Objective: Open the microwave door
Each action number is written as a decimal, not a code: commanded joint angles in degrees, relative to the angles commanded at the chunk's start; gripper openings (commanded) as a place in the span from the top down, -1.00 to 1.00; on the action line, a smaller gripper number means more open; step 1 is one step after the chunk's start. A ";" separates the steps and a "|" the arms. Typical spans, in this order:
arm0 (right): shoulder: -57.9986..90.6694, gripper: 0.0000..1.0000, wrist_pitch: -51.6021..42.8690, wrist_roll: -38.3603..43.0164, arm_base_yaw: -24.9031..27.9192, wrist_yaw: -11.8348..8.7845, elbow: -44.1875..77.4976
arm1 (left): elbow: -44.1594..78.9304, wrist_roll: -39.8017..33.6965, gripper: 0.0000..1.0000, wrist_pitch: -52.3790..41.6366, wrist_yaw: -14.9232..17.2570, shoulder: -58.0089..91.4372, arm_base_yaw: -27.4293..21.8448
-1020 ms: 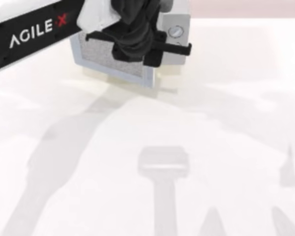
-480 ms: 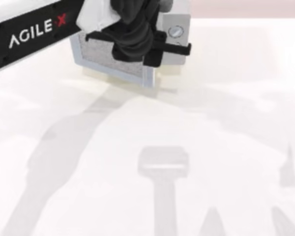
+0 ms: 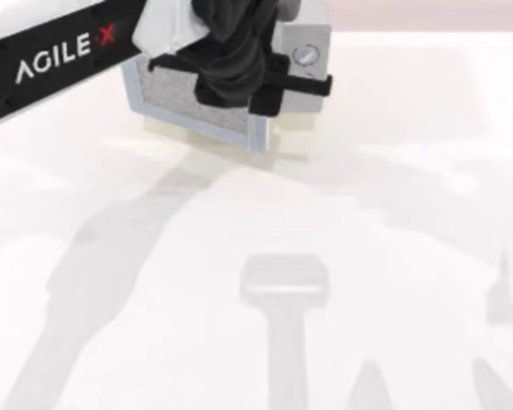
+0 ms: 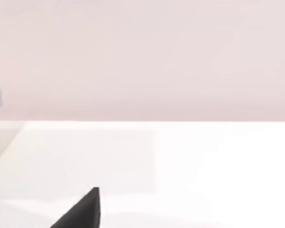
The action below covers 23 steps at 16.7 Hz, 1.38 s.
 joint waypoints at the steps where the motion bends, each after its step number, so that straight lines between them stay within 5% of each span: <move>1: 0.00 -1.00 0.00 0.00 0.00 0.00 0.00 | -0.06 -0.23 1.00 0.03 0.37 0.16 -0.37; 10: 0.00 -1.00 0.00 0.00 0.00 0.00 0.00 | -7.33 6.60 1.00 3.10 3.69 -5.06 1.39; 23: 0.00 -1.00 0.00 0.00 0.00 0.00 0.00 | -7.35 6.62 1.00 3.10 3.69 -5.06 1.40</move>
